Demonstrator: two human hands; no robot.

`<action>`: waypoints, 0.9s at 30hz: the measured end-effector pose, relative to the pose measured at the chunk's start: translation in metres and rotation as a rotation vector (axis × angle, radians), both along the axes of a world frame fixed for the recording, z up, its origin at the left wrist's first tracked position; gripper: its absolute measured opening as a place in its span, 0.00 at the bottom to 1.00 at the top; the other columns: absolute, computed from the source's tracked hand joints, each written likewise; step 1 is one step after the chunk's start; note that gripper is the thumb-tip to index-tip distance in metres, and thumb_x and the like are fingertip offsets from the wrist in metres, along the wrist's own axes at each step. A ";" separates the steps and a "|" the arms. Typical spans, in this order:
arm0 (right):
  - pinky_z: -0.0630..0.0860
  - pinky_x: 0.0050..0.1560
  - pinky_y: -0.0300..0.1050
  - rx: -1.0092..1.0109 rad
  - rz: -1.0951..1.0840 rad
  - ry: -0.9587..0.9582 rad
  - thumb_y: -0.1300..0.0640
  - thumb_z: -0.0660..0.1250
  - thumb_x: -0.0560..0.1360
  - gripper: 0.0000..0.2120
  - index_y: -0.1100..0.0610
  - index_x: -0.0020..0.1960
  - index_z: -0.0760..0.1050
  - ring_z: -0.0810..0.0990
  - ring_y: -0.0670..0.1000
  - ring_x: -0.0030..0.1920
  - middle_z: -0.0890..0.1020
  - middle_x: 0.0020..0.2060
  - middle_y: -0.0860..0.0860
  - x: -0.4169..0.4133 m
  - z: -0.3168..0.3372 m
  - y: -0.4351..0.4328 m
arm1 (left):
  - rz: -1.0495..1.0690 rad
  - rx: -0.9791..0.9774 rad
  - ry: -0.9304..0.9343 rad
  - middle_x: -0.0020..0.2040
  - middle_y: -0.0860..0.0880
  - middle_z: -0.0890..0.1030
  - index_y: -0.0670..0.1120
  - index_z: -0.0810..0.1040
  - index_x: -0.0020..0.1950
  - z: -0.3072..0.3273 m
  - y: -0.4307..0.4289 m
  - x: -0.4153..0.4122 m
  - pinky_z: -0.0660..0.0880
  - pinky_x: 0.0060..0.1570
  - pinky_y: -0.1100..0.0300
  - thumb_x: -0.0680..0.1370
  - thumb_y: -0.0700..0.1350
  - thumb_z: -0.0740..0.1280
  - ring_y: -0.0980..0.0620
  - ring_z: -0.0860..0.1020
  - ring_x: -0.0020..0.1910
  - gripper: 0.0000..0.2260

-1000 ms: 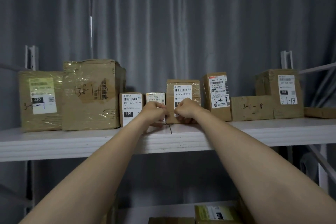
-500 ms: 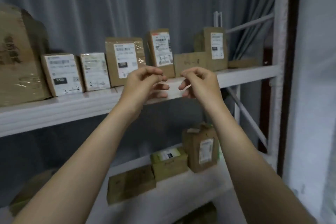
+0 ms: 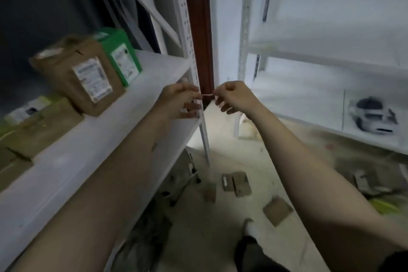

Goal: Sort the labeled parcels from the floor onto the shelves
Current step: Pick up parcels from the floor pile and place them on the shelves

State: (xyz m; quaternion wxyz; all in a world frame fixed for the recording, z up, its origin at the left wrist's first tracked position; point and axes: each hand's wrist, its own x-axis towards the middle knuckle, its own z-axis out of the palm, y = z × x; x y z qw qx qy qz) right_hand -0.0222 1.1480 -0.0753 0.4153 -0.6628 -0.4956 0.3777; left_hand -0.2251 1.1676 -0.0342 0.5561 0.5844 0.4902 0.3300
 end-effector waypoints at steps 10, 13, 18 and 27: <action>0.79 0.41 0.49 -0.631 -0.130 0.100 0.54 0.65 0.80 0.11 0.57 0.57 0.82 0.83 0.56 0.39 0.86 0.51 0.57 0.149 -0.266 0.026 | 0.043 -0.702 0.153 0.46 0.46 0.83 0.45 0.80 0.51 -0.289 0.065 0.144 0.77 0.48 0.48 0.82 0.38 0.65 0.45 0.82 0.42 0.05; 0.83 0.44 0.53 -0.751 -0.182 0.152 0.54 0.64 0.82 0.12 0.59 0.60 0.81 0.84 0.57 0.43 0.86 0.53 0.59 0.165 -0.339 0.028 | 0.114 -0.883 0.172 0.37 0.47 0.76 0.47 0.76 0.44 -0.356 0.075 0.165 0.72 0.38 0.55 0.82 0.36 0.62 0.51 0.78 0.29 0.10; 0.85 0.48 0.54 -0.891 -0.329 0.308 0.56 0.63 0.83 0.13 0.62 0.62 0.80 0.85 0.59 0.48 0.83 0.55 0.59 0.174 -0.459 0.033 | 0.141 -1.072 0.278 0.41 0.46 0.80 0.46 0.78 0.50 -0.478 0.093 0.187 0.74 0.40 0.54 0.82 0.39 0.64 0.47 0.80 0.39 0.04; 0.84 0.47 0.53 -1.024 -0.539 0.333 0.57 0.62 0.81 0.09 0.54 0.57 0.79 0.82 0.54 0.44 0.83 0.51 0.51 0.199 -0.740 0.072 | 0.067 -1.198 0.404 0.49 0.49 0.84 0.50 0.78 0.48 -0.769 0.128 0.233 0.76 0.39 0.54 0.80 0.41 0.66 0.47 0.80 0.46 0.04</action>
